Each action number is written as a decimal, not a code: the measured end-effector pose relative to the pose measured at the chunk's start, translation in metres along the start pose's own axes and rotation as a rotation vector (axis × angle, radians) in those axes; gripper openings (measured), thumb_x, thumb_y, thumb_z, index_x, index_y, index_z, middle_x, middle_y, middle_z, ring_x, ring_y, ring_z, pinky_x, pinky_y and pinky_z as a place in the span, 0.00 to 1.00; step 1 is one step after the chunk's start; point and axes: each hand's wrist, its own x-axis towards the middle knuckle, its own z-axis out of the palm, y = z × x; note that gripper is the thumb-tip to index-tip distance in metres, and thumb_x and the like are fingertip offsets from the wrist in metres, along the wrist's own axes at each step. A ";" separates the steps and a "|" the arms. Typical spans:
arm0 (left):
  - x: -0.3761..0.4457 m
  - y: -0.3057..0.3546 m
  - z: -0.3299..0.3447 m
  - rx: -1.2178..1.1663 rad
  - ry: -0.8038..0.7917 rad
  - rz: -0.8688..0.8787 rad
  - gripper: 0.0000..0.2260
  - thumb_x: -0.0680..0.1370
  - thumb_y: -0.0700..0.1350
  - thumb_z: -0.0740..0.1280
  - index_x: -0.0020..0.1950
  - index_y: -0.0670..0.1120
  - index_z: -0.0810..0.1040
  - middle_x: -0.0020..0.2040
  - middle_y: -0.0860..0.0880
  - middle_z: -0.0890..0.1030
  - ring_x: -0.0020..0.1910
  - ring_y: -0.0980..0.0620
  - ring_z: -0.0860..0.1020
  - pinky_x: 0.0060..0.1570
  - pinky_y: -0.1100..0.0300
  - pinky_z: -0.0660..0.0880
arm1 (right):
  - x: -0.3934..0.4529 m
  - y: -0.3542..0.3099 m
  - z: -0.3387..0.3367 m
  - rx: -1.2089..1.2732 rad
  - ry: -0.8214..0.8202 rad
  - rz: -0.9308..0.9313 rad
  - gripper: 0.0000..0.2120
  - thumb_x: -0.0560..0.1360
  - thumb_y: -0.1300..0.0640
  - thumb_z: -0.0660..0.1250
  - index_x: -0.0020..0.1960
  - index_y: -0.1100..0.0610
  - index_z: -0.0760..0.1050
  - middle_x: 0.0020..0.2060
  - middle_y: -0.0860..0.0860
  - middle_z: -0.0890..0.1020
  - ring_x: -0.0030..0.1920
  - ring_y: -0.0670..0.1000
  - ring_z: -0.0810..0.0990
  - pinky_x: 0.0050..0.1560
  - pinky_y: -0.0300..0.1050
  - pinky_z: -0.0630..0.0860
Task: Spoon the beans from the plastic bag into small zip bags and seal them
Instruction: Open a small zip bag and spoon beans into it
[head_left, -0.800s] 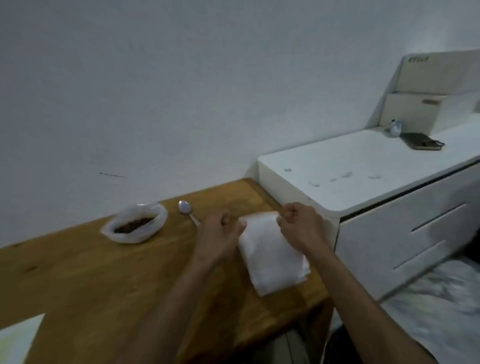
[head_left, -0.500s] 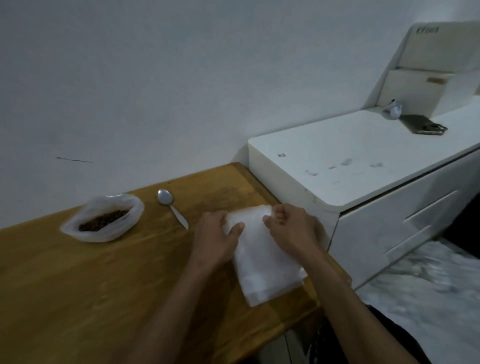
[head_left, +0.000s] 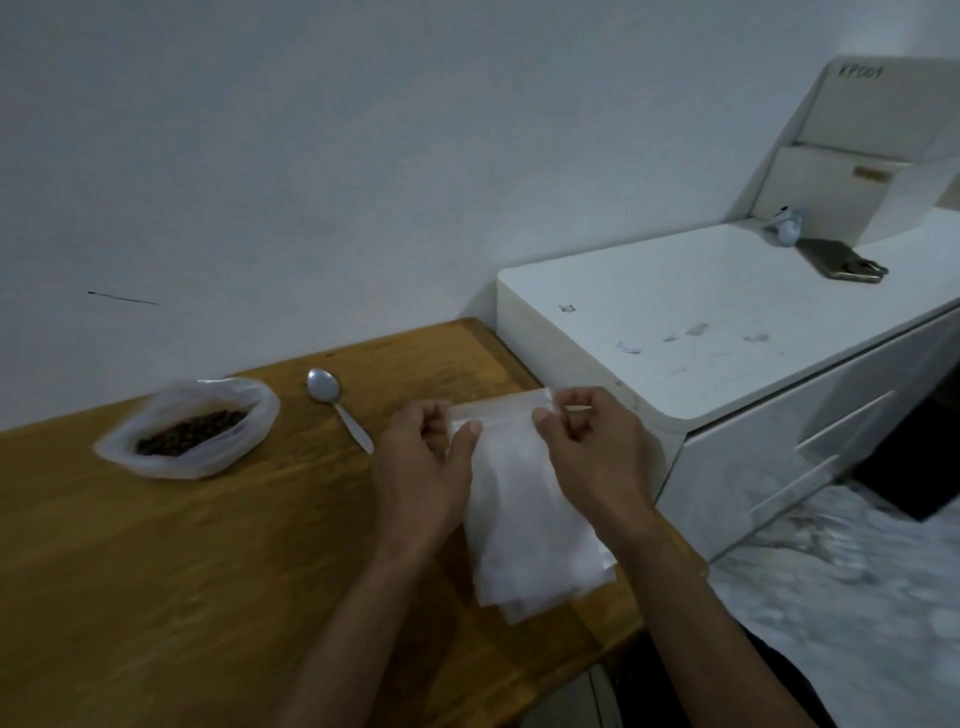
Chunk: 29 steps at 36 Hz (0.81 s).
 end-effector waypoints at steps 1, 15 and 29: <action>0.000 0.005 -0.005 -0.062 0.003 -0.029 0.09 0.77 0.49 0.72 0.55 0.55 0.77 0.51 0.58 0.79 0.49 0.60 0.77 0.48 0.62 0.78 | -0.001 -0.006 -0.002 0.051 -0.011 0.000 0.09 0.75 0.52 0.73 0.53 0.51 0.77 0.42 0.50 0.83 0.44 0.48 0.82 0.42 0.37 0.77; 0.005 -0.004 -0.157 -0.447 0.112 -0.036 0.06 0.76 0.39 0.73 0.52 0.44 0.80 0.39 0.47 0.86 0.35 0.56 0.82 0.33 0.64 0.78 | -0.055 -0.098 0.074 0.490 -0.538 0.003 0.02 0.76 0.59 0.72 0.47 0.57 0.82 0.42 0.54 0.87 0.42 0.51 0.86 0.37 0.44 0.81; -0.005 -0.084 -0.280 0.268 0.529 0.037 0.08 0.75 0.57 0.71 0.46 0.55 0.78 0.50 0.56 0.78 0.53 0.54 0.72 0.49 0.53 0.72 | -0.134 -0.143 0.223 0.540 -0.790 0.098 0.03 0.78 0.59 0.70 0.48 0.59 0.79 0.45 0.56 0.87 0.45 0.55 0.86 0.37 0.47 0.80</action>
